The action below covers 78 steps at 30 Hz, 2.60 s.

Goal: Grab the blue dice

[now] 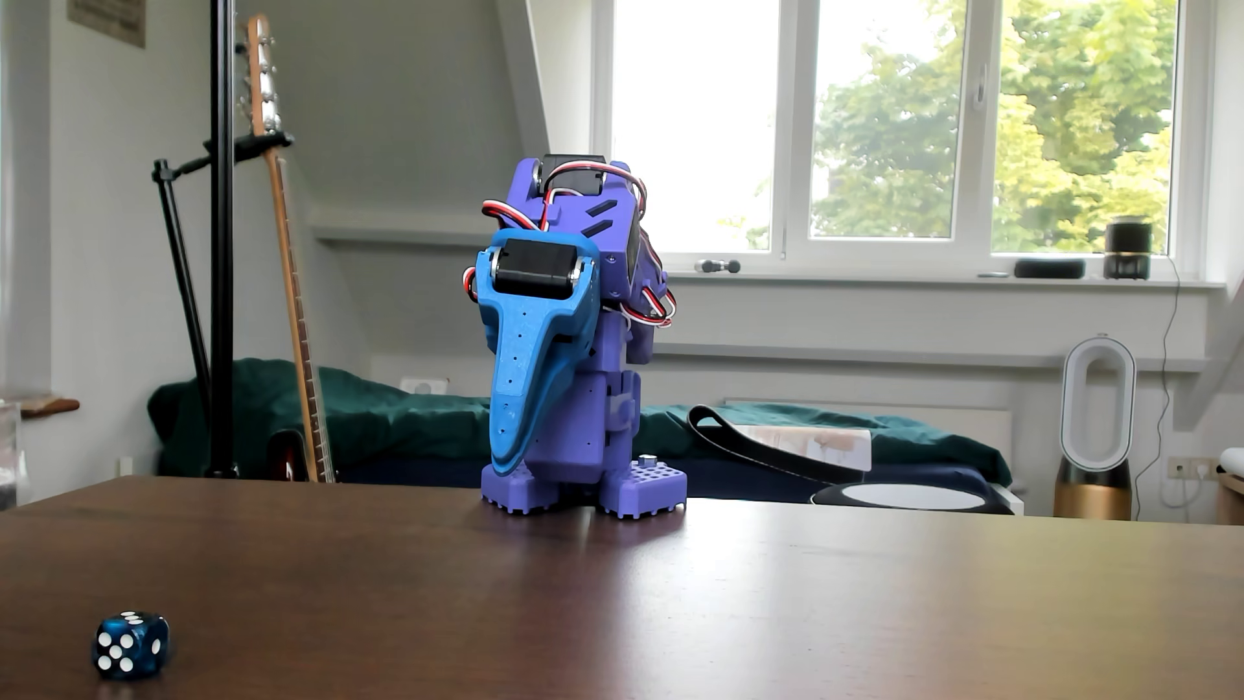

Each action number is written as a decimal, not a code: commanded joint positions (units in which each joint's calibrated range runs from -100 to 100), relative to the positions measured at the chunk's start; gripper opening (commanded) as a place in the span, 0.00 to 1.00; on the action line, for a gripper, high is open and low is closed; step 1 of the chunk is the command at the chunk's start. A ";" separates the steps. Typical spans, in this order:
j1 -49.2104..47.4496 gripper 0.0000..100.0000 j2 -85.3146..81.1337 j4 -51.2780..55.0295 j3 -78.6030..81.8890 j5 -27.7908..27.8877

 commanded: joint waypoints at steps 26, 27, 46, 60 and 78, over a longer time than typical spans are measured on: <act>-0.18 0.02 -1.09 0.45 -4.65 0.25; -0.10 0.02 -1.09 0.79 -7.90 0.31; 0.64 0.02 78.19 14.56 -95.79 6.30; 8.58 0.09 116.70 19.95 -117.58 6.14; 13.00 0.23 121.06 19.86 -112.88 9.19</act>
